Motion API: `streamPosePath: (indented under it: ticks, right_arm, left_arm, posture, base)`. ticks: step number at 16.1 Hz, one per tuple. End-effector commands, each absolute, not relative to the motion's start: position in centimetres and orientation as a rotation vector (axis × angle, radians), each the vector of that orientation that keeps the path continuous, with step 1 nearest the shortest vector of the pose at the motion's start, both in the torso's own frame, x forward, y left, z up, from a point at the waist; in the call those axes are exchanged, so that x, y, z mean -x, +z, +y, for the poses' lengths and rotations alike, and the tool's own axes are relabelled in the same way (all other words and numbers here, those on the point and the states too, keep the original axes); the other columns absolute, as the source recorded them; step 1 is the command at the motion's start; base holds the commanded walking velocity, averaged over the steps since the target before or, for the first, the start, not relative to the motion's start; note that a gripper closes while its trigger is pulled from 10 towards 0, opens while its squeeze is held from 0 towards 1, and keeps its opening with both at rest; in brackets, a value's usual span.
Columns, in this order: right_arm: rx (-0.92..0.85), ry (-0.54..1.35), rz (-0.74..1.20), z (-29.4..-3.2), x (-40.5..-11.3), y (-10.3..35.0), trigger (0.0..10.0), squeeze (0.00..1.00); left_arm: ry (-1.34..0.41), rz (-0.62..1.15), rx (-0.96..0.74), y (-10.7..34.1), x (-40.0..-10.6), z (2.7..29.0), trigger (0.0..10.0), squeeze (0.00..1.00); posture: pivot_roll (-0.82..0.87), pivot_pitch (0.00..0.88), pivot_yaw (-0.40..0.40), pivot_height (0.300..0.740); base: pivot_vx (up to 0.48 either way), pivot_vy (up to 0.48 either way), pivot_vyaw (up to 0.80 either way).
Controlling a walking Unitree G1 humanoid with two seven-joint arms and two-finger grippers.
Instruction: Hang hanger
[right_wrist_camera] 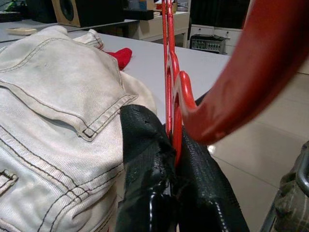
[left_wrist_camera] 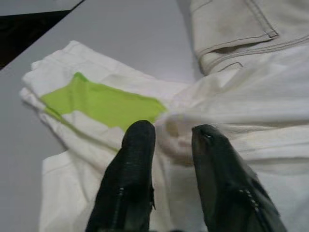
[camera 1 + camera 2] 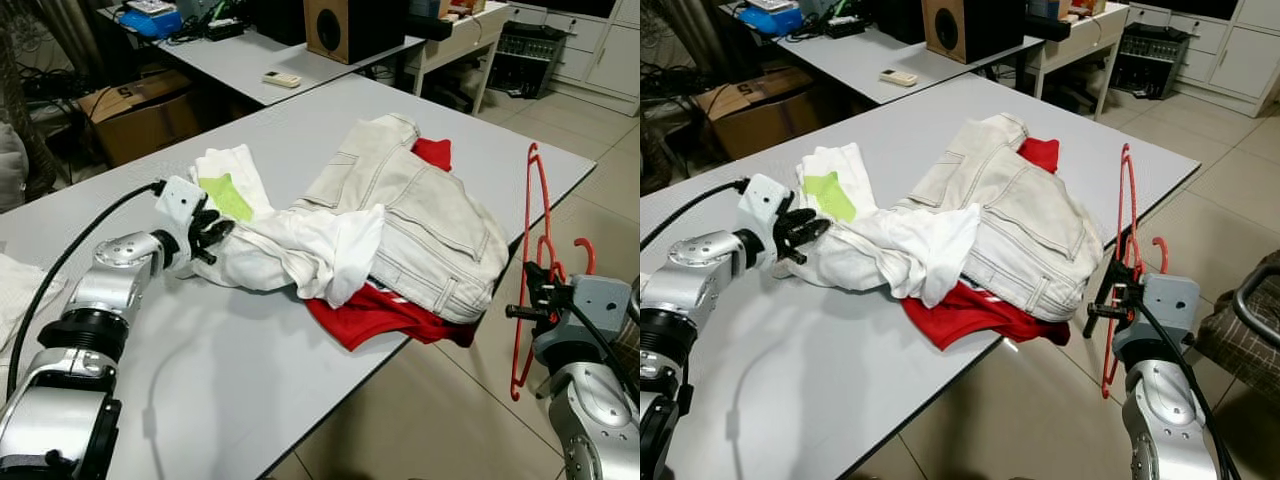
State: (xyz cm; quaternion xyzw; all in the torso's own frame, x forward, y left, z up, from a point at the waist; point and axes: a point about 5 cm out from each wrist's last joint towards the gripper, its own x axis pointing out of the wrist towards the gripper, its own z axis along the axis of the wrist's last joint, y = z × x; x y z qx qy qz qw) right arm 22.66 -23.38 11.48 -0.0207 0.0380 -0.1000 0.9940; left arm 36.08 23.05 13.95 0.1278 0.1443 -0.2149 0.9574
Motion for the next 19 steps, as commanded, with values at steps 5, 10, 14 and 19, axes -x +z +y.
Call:
streamPosePath:
  ticks: [5,10,14,19]
  right_arm:
    - [0.037,-0.195,0.065,-23.4,-22.9,11.7,10.0,0.0]
    - [0.035,-0.188,0.062,-23.2,-23.1,11.7,10.0,0.0]
    - [0.034,-0.193,0.059,-23.3,-23.2,11.7,10.0,0.0]
    - [0.033,-0.196,0.064,-23.3,-22.9,11.6,10.0,0.0]
  left_arm:
    - [-0.489,0.25,-0.049,16.2,-36.2,23.7,0.0,0.0]
    - [-0.398,0.259,-0.05,17.0,-37.2,24.2,1.1,0.0]
    - [-0.437,0.333,0.039,16.4,-37.3,23.3,10.0,1.0]
    - [-0.488,0.362,0.078,16.2,-37.1,23.1,10.0,1.0]
  posture:
    - [-0.24,0.0,0.093,0.719]
    - [-0.23,0.0,0.092,0.719]
    - [-0.24,0.0,0.1,0.719]
    - [-0.24,0.0,0.101,0.719]
  base:
    - [0.0,0.0,0.0]
    - [0.0,0.0,0.0]
    - [0.0,0.0,0.0]
    - [0.0,0.0,0.0]
